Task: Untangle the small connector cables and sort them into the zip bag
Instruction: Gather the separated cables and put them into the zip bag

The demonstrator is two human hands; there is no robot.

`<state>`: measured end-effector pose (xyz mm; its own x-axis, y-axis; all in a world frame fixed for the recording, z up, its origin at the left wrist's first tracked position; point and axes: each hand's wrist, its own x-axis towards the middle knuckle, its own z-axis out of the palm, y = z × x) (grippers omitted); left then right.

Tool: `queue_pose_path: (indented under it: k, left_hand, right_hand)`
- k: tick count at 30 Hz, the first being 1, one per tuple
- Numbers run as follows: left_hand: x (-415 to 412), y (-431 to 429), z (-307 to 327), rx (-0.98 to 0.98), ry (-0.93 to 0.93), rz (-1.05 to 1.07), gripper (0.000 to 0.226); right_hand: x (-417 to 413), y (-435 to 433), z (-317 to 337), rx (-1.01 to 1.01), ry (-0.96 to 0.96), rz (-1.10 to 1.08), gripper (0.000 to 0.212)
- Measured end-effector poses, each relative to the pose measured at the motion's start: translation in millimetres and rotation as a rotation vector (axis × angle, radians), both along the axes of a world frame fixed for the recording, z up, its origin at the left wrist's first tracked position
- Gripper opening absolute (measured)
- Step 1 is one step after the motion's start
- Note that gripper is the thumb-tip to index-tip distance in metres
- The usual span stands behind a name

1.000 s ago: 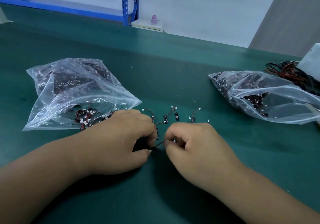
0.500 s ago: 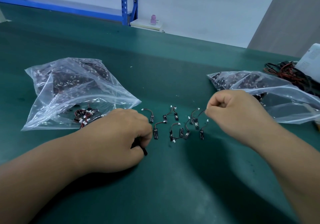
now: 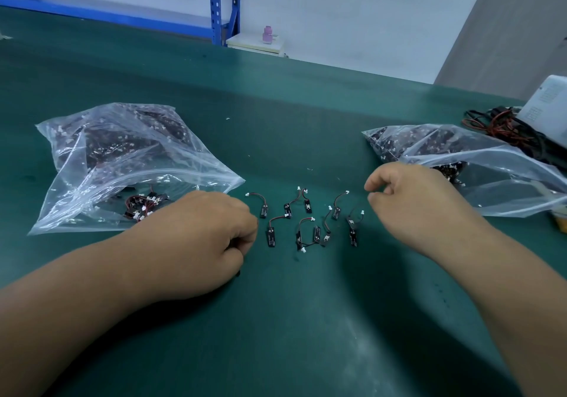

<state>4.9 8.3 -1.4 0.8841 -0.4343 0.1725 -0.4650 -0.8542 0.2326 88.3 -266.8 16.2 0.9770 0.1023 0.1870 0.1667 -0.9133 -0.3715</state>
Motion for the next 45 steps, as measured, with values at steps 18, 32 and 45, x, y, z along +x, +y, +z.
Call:
queue_pose_path:
  k: [18,32,45]
  left_hand:
    - [4,3,-1,0.052,-0.043,0.057,0.015]
    - [3,3,-2,0.182,-0.063,0.093,0.012]
    - [5,3,-3,0.216,-0.036,0.094,0.018]
  right_hand:
    - [-10,20,-30,0.076,0.005,0.076,0.046]
    - [-10,32,-38,0.248,0.265,0.377,0.107]
    - [-7,118,-51,-0.166,0.0,0.432,0.042]
